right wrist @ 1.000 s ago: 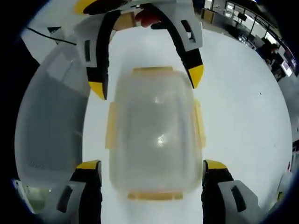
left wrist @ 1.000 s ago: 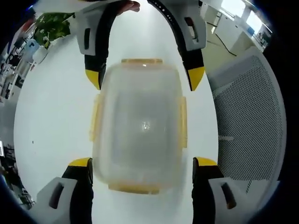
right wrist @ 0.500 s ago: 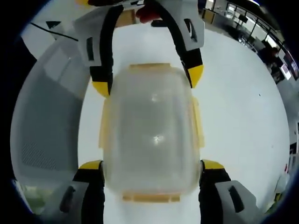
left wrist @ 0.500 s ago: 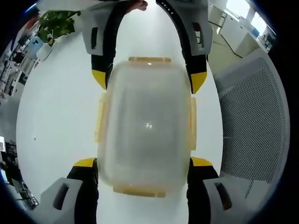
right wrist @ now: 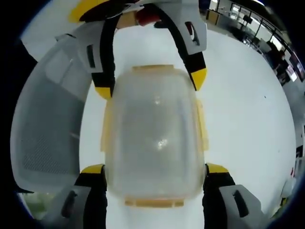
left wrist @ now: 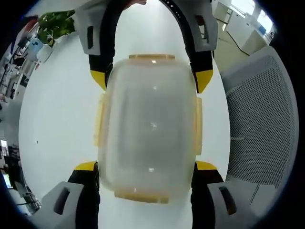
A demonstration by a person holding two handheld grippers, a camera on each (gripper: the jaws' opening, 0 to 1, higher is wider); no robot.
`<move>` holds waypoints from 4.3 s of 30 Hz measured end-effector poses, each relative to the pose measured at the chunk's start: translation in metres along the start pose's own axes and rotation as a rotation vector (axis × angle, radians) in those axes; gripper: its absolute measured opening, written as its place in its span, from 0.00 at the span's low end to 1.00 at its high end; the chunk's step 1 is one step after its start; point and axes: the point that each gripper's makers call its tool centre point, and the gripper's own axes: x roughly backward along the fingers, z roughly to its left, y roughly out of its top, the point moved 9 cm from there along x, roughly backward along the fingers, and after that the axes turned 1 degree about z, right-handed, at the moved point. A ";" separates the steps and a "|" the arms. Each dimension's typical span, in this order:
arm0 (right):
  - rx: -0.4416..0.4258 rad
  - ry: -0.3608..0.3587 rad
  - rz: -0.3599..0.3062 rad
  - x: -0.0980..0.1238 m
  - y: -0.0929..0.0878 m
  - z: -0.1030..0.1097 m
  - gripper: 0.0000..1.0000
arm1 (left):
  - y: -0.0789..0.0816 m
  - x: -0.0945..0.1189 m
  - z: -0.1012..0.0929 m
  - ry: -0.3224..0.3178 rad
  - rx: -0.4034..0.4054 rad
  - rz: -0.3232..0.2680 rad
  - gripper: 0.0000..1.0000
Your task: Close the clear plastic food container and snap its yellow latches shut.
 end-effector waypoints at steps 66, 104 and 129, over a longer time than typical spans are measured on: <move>0.053 0.009 -0.001 -0.029 0.079 0.007 0.83 | -0.084 0.014 -0.009 0.019 0.044 0.013 0.80; 0.044 0.009 -0.006 -0.032 0.086 -0.001 0.83 | -0.091 0.011 0.000 0.026 0.027 0.021 0.81; 0.045 0.009 0.002 -0.031 0.089 -0.016 0.83 | -0.093 0.008 0.016 0.016 0.028 0.012 0.82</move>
